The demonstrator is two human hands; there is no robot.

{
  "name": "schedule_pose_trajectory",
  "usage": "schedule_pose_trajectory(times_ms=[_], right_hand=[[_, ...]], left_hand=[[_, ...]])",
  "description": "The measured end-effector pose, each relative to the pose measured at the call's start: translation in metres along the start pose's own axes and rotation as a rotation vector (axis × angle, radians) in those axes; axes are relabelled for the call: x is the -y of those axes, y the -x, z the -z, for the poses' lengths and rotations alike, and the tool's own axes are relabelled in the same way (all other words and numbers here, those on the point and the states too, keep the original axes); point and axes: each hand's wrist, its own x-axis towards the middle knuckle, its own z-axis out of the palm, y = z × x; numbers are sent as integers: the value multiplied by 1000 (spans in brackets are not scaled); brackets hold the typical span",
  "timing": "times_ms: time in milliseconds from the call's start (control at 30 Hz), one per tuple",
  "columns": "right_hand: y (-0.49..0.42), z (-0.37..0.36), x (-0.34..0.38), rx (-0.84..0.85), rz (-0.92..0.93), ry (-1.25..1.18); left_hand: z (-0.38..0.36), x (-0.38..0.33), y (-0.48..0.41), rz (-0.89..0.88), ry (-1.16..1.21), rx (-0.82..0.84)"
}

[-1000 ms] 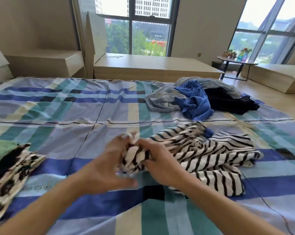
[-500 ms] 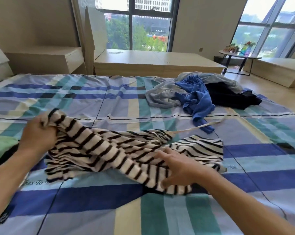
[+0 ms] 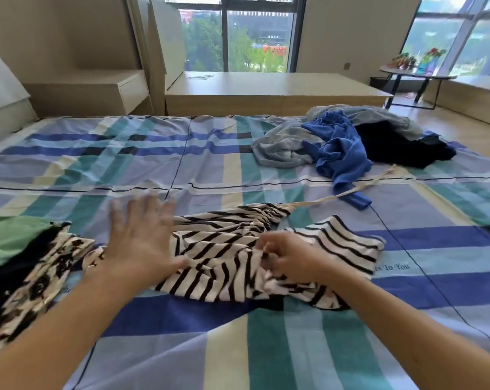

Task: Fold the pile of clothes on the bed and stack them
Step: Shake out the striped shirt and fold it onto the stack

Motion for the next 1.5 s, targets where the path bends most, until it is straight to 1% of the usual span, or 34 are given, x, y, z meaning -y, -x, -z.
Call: schedule_pose_trajectory(times_ms=[33,67,100,133,167,233,300,333,433,500,567,700,767,833,900,967,1100,1200,1300,1433,1500], right_hand=[[2,3,8,-25,16,-262],[5,7,16,-62,39,-495],[8,11,24,-94,64,-678],[11,14,30,-115,74,-809],[15,17,36,-129,66,-894],[21,21,39,-150,26,-953],[26,25,33,-131,16,-922],[28,28,30,-93,33,-861],[34,31,28,41,63,-556],[37,23,32,103,47,-378],[37,8,37,122,51,-226],[43,-9,51,98,155,-48],[45,-15,57,70,141,57],[43,-24,57,-73,160,102],[34,-22,50,-269,215,-71],[27,-7,40,-400,174,-297],[26,33,36,-506,-6,-818],[28,55,27,-613,-178,-1015],[29,69,16,-582,-271,-1146],[37,74,22,-455,-200,-1210],[38,74,24,-432,-179,-1160]], left_hand=[[0,-13,7,-161,152,-6],[1,-30,15,-304,365,48],[0,-46,22,-389,570,111],[-3,-61,28,-446,707,111],[-8,-70,27,-450,780,25],[-14,-71,16,-349,888,-140],[-11,-63,6,-210,1027,-141],[-7,-60,4,-146,1135,-117],[7,-56,10,59,1442,28],[14,-54,14,195,1551,139],[18,-53,14,281,1643,223],[18,-52,14,411,1774,294],[16,-51,11,451,1858,305],[17,-48,8,500,1944,298],[17,-42,4,528,1997,276],[17,-33,-1,543,1990,230],[17,-6,-8,541,1915,82],[15,5,-13,553,1902,-92],[14,11,-15,534,1944,-214],[12,14,-15,539,1846,-299],[9,12,-15,538,1793,-327]])
